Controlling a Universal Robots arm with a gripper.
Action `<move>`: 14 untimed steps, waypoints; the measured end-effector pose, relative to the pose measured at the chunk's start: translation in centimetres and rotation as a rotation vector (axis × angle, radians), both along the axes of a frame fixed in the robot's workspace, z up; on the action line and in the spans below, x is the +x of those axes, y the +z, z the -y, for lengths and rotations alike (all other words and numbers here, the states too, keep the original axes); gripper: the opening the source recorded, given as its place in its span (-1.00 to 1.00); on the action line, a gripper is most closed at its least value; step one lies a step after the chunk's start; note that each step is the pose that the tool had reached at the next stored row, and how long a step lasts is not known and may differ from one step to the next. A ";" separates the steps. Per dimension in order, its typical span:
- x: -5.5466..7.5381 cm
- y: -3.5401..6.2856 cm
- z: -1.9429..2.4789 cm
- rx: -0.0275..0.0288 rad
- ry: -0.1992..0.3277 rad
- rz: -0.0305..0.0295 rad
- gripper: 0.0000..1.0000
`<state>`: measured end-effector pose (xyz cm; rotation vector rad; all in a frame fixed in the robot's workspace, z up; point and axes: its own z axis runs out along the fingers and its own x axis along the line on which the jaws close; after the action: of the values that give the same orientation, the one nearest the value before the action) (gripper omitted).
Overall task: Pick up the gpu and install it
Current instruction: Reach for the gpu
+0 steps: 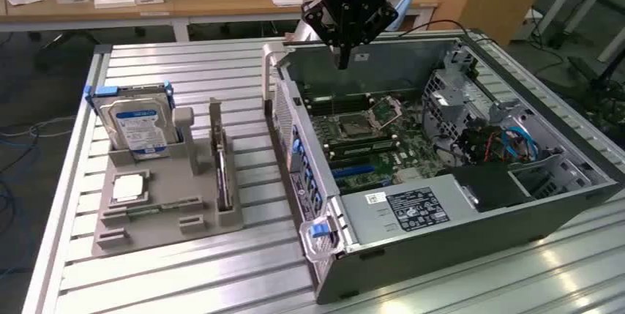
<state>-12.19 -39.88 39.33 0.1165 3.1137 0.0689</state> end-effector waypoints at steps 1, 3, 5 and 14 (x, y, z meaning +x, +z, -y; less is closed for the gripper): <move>0.0 0.00 0.00 0.0000 0.000 0.0000 -0.79; 0.0 0.00 0.00 0.0000 0.000 0.0000 -0.79; -0.1 0.00 0.00 -0.0001 0.000 0.0000 -0.79; -1.2 -0.01 0.00 -0.0001 0.000 0.0000 -0.79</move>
<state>-13.42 -39.89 39.32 0.1166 3.1137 0.0688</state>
